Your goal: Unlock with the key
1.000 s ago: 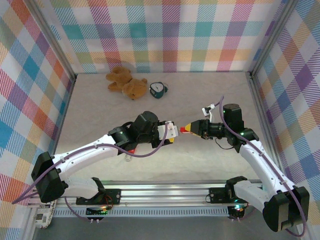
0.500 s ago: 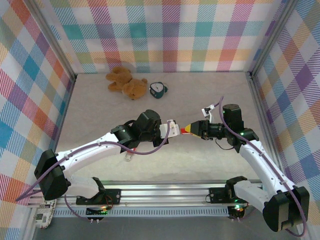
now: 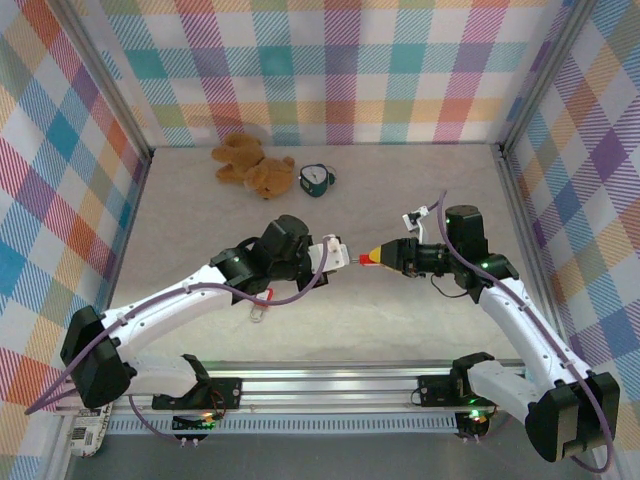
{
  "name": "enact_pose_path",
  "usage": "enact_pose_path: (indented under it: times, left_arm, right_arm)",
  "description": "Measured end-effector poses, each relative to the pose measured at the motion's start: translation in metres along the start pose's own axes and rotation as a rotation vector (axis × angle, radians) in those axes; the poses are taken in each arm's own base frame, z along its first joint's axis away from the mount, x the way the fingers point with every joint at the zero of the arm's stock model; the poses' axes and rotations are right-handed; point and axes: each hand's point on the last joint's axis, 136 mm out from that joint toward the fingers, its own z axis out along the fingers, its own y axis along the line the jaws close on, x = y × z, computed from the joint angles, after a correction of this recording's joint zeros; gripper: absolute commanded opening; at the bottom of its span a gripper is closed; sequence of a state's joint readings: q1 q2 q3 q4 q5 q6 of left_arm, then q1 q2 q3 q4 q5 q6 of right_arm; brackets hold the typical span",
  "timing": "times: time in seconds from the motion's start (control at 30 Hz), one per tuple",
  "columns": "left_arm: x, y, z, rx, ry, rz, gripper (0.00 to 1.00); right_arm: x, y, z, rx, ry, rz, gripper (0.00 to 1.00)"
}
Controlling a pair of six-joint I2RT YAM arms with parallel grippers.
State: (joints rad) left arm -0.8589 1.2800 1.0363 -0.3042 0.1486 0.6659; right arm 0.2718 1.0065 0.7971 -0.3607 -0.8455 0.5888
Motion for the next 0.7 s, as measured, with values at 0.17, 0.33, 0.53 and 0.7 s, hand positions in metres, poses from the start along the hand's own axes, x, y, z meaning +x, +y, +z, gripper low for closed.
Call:
enact_pose_path:
  times: [0.17,0.33,0.53,0.7]
  left_arm:
    - [-0.001,-0.002,-0.008,0.003,-0.018,0.000,0.30]
    - [0.009,0.008,-0.020,-0.052,0.025,-0.024,0.66]
    - [-0.008,0.010,-0.031,-0.061,0.009,-0.005,0.69]
    - [-0.054,0.001,-0.023,-0.040,-0.084,0.064,0.70]
  right_arm:
    - [0.001,0.005,-0.001,-0.024,0.012,-0.003,0.23]
    - [-0.003,-0.002,-0.004,-0.004,-0.006,0.014,0.23]
    - [-0.004,-0.004,-0.004,0.001,-0.007,0.022,0.23]
    - [-0.002,-0.003,-0.002,0.001,0.001,0.022,0.23]
